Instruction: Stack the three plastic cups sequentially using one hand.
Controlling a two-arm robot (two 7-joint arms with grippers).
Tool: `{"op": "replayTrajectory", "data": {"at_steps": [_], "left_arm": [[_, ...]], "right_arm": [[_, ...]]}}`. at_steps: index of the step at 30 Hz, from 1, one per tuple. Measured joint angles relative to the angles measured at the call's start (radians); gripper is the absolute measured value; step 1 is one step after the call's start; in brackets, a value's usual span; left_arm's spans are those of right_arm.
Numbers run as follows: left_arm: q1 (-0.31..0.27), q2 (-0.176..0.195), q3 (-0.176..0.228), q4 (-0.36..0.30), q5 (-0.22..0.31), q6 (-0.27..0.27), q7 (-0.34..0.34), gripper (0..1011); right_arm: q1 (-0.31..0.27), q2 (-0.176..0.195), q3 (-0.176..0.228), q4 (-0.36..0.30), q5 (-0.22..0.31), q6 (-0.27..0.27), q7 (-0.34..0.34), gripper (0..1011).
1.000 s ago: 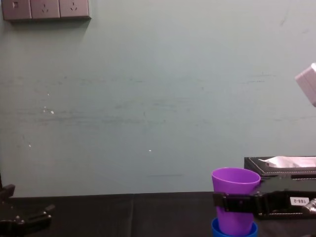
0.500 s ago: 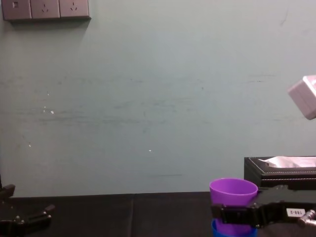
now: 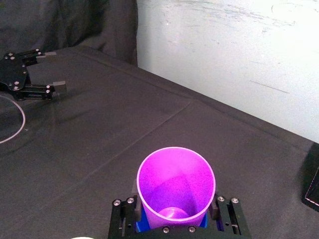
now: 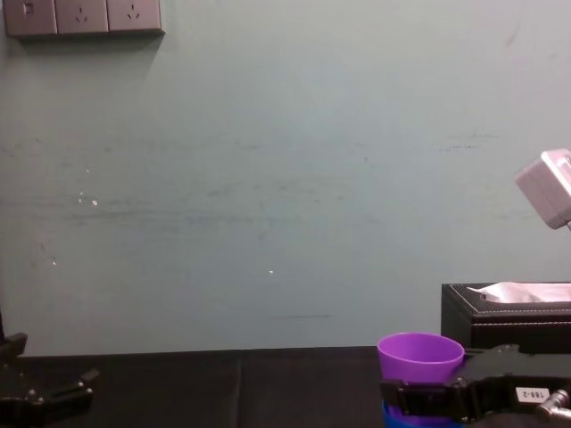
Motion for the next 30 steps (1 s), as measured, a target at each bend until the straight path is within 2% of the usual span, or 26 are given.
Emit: {"op": "replayTrajectory", "data": {"at_steps": [5, 8, 12, 18, 21, 24, 30], "left_arm": [[0.0, 0.0, 0.0, 0.0, 0.0, 0.0, 0.0, 1000], [0.0, 0.0, 0.0, 0.0, 0.0, 0.0, 0.0, 1000], [0.0, 0.0, 0.0, 0.0, 0.0, 0.0, 0.0, 1000], [0.0, 0.0, 0.0, 0.0, 0.0, 0.0, 0.0, 1000], [0.0, 0.0, 0.0, 0.0, 0.0, 0.0, 0.0, 1000], [0.0, 0.0, 0.0, 0.0, 0.0, 0.0, 0.0, 1000], [0.0, 0.0, 0.0, 0.0, 0.0, 0.0, 0.0, 1000]], "right_arm": [[0.0, 0.0, 0.0, -0.002, 0.0, 0.0, 0.0, 839], [0.0, 0.001, 0.001, -0.002, 0.0, 0.0, -0.001, 942], [-0.001, 0.001, 0.001, -0.003, 0.0, 0.0, -0.002, 1004], [-0.008, 0.0, 0.011, -0.008, 0.001, -0.017, -0.006, 1004], [-0.027, -0.004, 0.04, -0.024, 0.008, -0.061, -0.021, 1004], [-0.043, -0.003, 0.059, -0.039, 0.014, -0.081, -0.029, 1004], [-0.076, 0.018, 0.087, -0.086, 0.029, -0.087, -0.029, 1004]]}}
